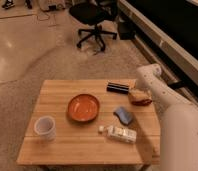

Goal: Push the eraser across the table

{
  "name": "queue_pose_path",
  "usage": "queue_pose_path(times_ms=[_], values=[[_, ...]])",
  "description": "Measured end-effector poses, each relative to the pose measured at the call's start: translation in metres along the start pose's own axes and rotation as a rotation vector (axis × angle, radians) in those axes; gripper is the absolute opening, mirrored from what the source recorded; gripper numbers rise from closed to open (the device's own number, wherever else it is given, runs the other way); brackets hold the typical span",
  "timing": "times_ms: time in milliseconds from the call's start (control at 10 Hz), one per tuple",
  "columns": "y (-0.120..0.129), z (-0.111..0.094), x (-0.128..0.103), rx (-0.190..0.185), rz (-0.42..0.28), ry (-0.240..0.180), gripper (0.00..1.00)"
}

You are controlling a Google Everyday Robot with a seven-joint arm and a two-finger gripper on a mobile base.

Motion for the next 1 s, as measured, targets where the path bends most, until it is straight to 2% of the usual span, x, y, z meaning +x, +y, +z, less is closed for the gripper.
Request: queue_pose_path(times_ms=[500,1000], values=[[-0.032,0.005,-0.004,0.008,-0.092,0.009,0.80],[-0.062,0.013,0.007,0.027,-0.129,0.032,0.80]])
